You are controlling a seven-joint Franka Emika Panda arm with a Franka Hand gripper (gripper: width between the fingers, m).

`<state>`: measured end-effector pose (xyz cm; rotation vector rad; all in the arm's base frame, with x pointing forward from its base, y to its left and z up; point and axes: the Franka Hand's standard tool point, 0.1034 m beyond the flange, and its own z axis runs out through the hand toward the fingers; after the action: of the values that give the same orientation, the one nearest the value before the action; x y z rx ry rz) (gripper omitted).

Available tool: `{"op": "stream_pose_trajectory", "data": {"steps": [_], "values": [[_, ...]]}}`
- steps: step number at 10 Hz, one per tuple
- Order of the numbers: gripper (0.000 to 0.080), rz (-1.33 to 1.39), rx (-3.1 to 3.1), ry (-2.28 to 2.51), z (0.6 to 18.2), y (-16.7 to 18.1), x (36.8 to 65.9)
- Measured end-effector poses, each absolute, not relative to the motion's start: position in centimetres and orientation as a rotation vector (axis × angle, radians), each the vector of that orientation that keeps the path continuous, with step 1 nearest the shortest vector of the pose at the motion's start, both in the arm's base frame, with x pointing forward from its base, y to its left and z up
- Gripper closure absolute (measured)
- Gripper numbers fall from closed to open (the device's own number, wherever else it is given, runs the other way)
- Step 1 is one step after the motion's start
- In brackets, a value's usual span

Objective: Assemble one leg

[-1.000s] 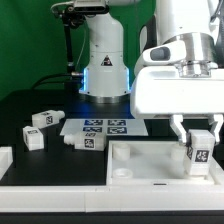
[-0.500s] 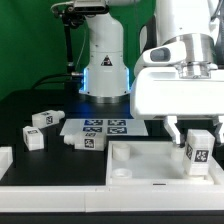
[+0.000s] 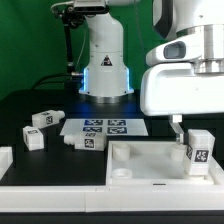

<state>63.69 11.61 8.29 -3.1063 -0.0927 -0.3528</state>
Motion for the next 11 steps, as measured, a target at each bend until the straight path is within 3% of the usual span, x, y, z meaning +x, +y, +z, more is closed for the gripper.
{"op": "stream_pose_trajectory", "data": {"steps": [3, 4, 5, 6, 7, 8, 11], "values": [[0.0151, -0.041, -3.123, -0.058, 7.6, 9.8, 62.9], [0.0151, -0.066, -3.123, -0.028, 7.5, 9.6, 63.2], [0.0251, -0.063, -3.123, 0.004, 7.5, 9.7, 63.1], [0.0251, -0.063, -3.123, 0.020, 7.5, 9.6, 63.1], [0.0432, -0.062, -3.118, 0.123, 7.5, 9.7, 63.1], [0.0510, -0.061, -3.111, 0.238, 7.4, 9.7, 63.1], [0.0510, -0.057, -3.069, 0.538, 7.4, 9.7, 63.1]]}}
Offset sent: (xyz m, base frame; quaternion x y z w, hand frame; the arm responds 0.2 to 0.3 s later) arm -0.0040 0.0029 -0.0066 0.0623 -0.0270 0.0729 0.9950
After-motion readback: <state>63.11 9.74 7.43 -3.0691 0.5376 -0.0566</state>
